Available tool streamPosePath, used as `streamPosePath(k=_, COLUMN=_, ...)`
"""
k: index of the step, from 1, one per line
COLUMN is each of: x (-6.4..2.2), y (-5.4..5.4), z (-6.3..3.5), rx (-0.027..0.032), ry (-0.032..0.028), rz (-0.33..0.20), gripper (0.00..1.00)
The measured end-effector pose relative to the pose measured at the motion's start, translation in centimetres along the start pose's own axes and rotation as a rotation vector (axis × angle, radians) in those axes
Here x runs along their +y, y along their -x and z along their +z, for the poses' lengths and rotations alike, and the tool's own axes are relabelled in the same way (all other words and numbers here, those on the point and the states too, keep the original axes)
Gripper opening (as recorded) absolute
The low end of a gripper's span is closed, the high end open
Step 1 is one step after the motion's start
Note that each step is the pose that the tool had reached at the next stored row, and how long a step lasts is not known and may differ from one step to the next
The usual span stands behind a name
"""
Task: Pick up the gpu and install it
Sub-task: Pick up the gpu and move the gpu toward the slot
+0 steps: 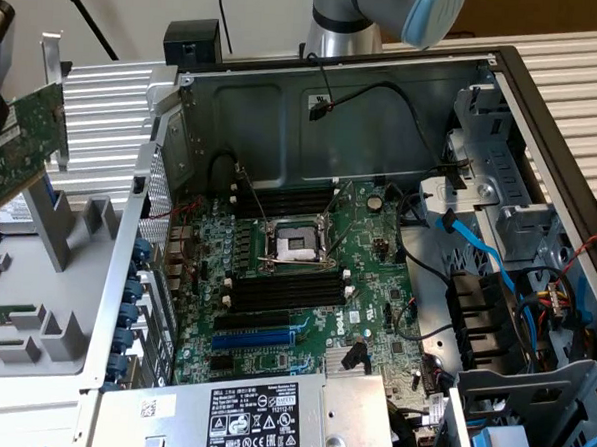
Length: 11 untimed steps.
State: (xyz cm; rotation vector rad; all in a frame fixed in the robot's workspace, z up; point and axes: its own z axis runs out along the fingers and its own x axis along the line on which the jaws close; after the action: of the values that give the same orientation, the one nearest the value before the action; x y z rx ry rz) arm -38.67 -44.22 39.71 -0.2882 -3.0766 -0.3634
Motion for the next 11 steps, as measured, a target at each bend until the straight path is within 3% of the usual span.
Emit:
streamPosePath(k=6, x=0.54, y=0.5, z=-1.84, rx=0.0006, ry=-0.0002, rz=0.000, gripper=0.26)
streamPosePath(k=11, x=1.09, y=1.6, z=-3.27, rx=0.0019, ry=0.0010, rz=0.000, gripper=0.26)
